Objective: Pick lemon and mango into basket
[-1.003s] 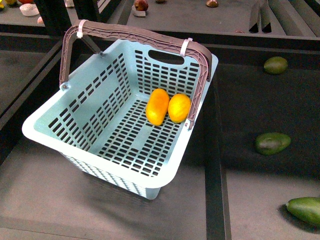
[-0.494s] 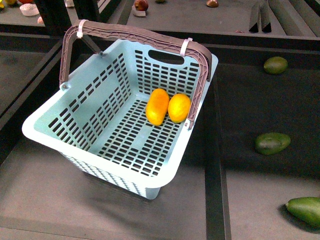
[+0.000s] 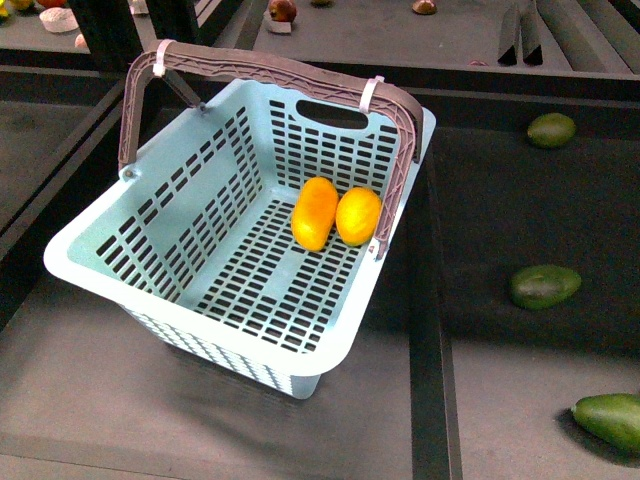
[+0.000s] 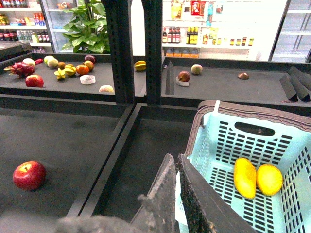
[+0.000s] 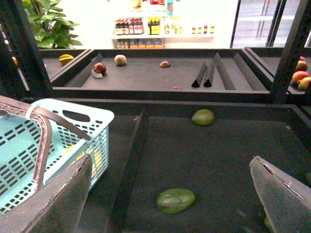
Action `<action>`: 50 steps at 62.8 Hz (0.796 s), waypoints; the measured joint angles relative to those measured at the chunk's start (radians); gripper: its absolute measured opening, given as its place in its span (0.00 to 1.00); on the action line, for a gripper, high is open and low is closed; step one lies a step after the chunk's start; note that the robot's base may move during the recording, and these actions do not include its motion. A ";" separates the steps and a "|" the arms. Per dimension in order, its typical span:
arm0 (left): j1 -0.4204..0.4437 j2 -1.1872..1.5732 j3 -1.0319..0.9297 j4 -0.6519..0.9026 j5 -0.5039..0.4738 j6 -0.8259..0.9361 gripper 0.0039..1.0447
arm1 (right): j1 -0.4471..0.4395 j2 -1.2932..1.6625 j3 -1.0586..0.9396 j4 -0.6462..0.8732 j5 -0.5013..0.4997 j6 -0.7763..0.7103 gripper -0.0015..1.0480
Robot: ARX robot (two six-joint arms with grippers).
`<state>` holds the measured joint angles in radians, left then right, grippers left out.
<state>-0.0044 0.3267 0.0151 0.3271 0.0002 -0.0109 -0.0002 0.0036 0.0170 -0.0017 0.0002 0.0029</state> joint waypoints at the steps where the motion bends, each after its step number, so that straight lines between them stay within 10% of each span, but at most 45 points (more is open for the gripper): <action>1: 0.000 -0.011 0.000 -0.011 0.000 0.000 0.03 | 0.000 0.000 0.000 0.000 0.000 0.000 0.92; 50: 0.000 -0.320 0.000 -0.326 0.000 0.000 0.03 | 0.000 0.000 0.000 0.000 0.000 0.000 0.92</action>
<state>-0.0044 0.0063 0.0154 0.0013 -0.0002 -0.0109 -0.0002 0.0036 0.0170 -0.0017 0.0002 0.0029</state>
